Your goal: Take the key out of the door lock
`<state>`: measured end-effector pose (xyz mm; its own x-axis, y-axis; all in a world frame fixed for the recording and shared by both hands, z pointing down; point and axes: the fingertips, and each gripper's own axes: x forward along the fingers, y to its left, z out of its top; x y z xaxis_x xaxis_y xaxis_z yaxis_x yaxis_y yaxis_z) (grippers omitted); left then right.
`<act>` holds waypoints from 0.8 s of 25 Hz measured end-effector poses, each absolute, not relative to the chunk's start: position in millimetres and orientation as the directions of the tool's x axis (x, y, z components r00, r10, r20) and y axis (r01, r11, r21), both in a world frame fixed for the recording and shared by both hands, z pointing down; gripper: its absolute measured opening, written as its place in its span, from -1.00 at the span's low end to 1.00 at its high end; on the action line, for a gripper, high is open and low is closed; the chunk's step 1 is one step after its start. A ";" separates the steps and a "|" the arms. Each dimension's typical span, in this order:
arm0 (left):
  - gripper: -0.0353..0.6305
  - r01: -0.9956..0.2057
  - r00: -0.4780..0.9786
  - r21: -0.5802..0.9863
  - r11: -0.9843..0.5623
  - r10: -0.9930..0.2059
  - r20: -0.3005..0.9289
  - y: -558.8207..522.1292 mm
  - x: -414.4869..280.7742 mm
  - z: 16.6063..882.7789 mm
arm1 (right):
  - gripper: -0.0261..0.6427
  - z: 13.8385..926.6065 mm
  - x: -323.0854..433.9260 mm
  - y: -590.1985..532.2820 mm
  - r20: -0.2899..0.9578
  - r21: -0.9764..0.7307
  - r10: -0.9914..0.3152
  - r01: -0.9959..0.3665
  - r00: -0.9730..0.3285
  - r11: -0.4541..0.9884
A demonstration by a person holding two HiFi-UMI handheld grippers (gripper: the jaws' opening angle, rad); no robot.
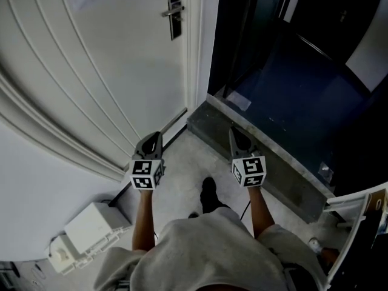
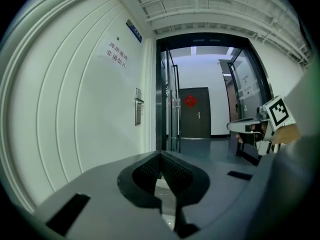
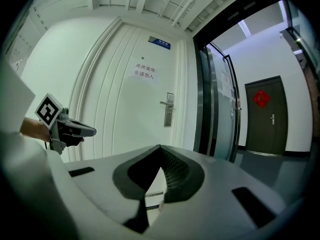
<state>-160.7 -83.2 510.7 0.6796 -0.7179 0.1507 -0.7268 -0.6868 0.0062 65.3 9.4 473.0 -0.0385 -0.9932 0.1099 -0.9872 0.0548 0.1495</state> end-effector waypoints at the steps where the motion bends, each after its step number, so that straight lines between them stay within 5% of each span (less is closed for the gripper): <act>1: -0.84 -0.728 0.679 0.007 -0.686 -0.719 0.152 -89.8 -157.4 511.4 | -0.85 474.5 68.6 2.9 0.112 0.148 -0.993 -0.987 -0.040 0.056; 20: -0.84 -0.772 0.625 -0.017 -0.635 -0.765 0.158 -303.8 -35.9 497.9 | -0.85 470.1 185.9 -232.6 0.102 0.128 -0.985 -0.980 -0.143 0.155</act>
